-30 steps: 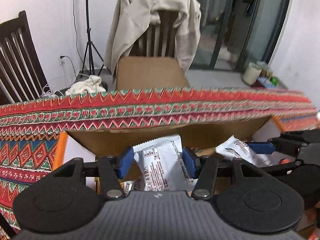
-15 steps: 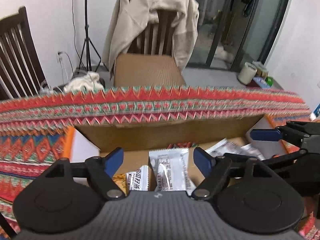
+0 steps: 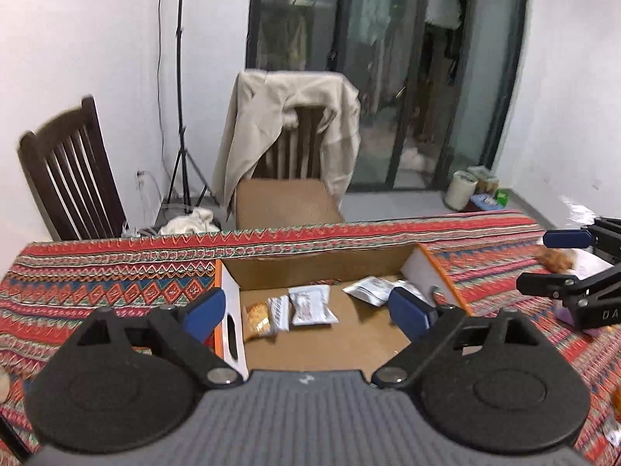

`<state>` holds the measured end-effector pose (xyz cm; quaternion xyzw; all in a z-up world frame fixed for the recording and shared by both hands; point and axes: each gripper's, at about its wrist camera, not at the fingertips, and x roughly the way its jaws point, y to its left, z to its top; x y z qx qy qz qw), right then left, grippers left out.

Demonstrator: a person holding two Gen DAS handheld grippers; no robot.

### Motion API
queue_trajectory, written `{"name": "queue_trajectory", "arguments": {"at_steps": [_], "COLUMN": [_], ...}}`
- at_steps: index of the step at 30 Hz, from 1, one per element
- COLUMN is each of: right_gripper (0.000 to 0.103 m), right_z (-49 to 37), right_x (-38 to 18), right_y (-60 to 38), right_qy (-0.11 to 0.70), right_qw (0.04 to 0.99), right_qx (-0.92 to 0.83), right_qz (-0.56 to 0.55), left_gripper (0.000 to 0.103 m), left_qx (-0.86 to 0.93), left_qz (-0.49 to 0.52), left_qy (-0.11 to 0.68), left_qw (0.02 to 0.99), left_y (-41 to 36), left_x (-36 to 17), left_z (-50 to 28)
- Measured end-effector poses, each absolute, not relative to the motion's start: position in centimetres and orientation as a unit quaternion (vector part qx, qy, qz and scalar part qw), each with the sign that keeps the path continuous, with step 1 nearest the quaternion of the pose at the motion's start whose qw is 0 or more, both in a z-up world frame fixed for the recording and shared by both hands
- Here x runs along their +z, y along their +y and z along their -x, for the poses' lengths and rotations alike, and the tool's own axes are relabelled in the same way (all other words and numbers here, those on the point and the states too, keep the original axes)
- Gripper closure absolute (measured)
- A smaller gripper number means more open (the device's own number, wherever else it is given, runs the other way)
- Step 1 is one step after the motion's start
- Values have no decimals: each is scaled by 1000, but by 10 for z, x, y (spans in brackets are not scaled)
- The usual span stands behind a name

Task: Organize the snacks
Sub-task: 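Move both open tools back from the box to the snack pile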

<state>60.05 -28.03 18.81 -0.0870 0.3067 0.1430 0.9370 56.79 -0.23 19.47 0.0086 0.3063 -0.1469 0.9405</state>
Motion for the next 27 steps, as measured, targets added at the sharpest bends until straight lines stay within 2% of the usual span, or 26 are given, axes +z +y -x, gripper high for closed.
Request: {"name": "queue_trajectory", "arguments": {"at_steps": [6, 13, 18, 27], "right_gripper": [14, 10, 7, 7], "right_z": [-484, -363, -296, -232], "right_x": [199, 167, 129, 52], "right_y": [-296, -303, -307, -296], "right_qy": [254, 210, 197, 250], "right_qw": [950, 961, 968, 961], "right_qx": [166, 164, 145, 116], "right_qz": [78, 74, 58, 33], "left_gripper": [4, 1, 1, 1], "left_qx": [-164, -129, -114, -81], "left_qz": [2, -32, 5, -2], "left_qy": [248, 188, 206, 253], "left_qw": [955, 973, 972, 964], "left_y": [9, 6, 11, 23], "left_x": [192, 142, 103, 58], "left_z": [-447, -322, -272, -230]}}
